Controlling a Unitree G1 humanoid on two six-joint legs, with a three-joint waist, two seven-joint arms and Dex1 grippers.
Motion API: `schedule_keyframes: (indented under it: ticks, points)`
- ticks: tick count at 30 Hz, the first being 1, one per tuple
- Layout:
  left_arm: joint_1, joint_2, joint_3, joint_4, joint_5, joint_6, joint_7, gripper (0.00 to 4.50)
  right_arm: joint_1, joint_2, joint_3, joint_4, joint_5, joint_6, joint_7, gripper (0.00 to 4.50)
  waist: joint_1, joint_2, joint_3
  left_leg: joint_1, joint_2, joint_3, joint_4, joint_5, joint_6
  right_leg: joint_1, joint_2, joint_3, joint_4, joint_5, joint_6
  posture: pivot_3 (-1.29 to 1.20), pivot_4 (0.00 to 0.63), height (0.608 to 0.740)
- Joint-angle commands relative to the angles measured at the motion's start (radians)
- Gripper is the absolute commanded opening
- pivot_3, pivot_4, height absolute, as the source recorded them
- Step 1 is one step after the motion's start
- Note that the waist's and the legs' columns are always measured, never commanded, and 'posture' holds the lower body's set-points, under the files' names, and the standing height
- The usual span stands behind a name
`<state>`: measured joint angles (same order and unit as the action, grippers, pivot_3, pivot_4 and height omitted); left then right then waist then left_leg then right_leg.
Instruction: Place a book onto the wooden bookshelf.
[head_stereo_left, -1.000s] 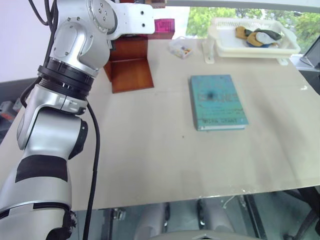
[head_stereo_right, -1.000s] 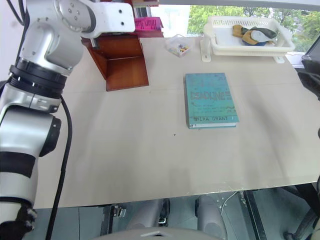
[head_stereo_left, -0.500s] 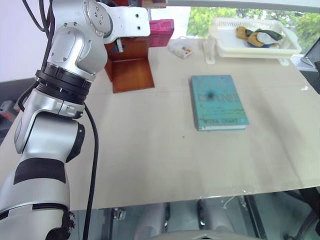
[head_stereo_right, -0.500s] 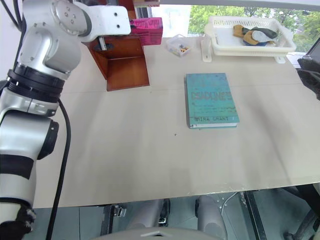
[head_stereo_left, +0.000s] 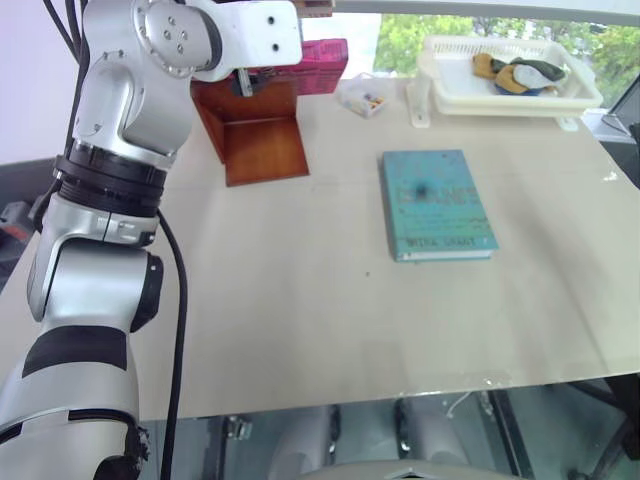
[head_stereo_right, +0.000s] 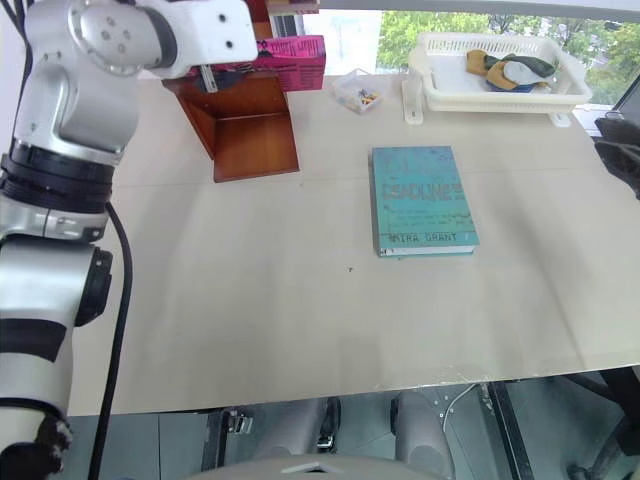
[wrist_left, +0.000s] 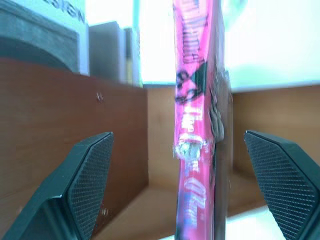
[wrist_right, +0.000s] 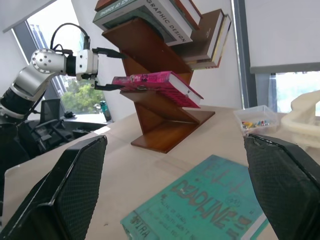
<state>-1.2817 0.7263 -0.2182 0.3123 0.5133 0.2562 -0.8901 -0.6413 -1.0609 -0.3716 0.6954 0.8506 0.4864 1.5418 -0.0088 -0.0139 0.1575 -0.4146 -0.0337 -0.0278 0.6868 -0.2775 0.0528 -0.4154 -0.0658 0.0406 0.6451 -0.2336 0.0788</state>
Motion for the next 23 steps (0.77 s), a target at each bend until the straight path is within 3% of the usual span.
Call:
schedule_keyframes:
  ticks: [1,5,11,16,18,23]
  points:
    - [0.047,-0.069,0.21,-0.156,-0.228,0.058,0.044,4.46,0.045,-0.036,-0.06,-0.064,0.036,0.023,0.073,4.5,0.002,0.0,0.0,-0.001,0.0,-0.001,0.001,0.0,0.0,0.0,0.0,-0.001,0.0,0.0,0.0,0.0,0.15,0.74]
    - [0.362,-0.13,0.362,-0.423,-0.503,0.279,-0.076,4.46,0.147,-0.051,-0.111,-0.102,0.034,0.029,0.073,4.5,0.001,0.009,-0.006,0.0,-0.001,0.001,0.0,0.0,0.0,0.001,-0.004,0.0,0.0,0.0,0.0,0.0,0.15,0.74]
    - [0.851,-0.156,0.484,-0.598,-0.663,0.353,-0.044,4.46,0.361,-0.041,-0.132,-0.209,-0.078,-0.084,0.046,4.5,-0.007,0.008,-0.006,0.004,0.002,0.002,0.0,0.0,0.0,0.001,-0.004,0.001,-0.001,0.0,-0.001,0.0,0.15,0.74]
    - [1.088,-0.121,0.516,-0.623,-0.701,0.322,-0.024,4.46,0.478,-0.033,-0.156,-0.217,-0.145,-0.147,0.021,4.5,0.004,0.007,-0.005,0.011,0.002,0.002,0.0,-0.001,0.001,0.008,-0.005,0.001,0.0,0.003,-0.002,0.0,0.15,0.74]
    - [1.138,-0.118,0.54,-0.651,-0.755,0.338,-0.031,4.46,0.515,-0.043,-0.154,-0.214,-0.181,-0.174,0.018,4.5,0.004,0.007,-0.006,0.023,0.002,0.001,-0.002,-0.001,0.0,0.019,-0.005,0.0,-0.003,0.003,-0.003,0.0,0.15,0.74]
    - [1.239,-0.083,0.579,-0.72,-0.855,0.353,-0.052,4.46,0.573,-0.051,-0.168,-0.206,-0.228,-0.21,0.013,4.5,0.001,0.007,-0.006,0.026,0.003,0.002,-0.002,-0.001,0.0,0.022,-0.007,0.001,-0.004,0.003,-0.005,0.0,0.15,0.74]
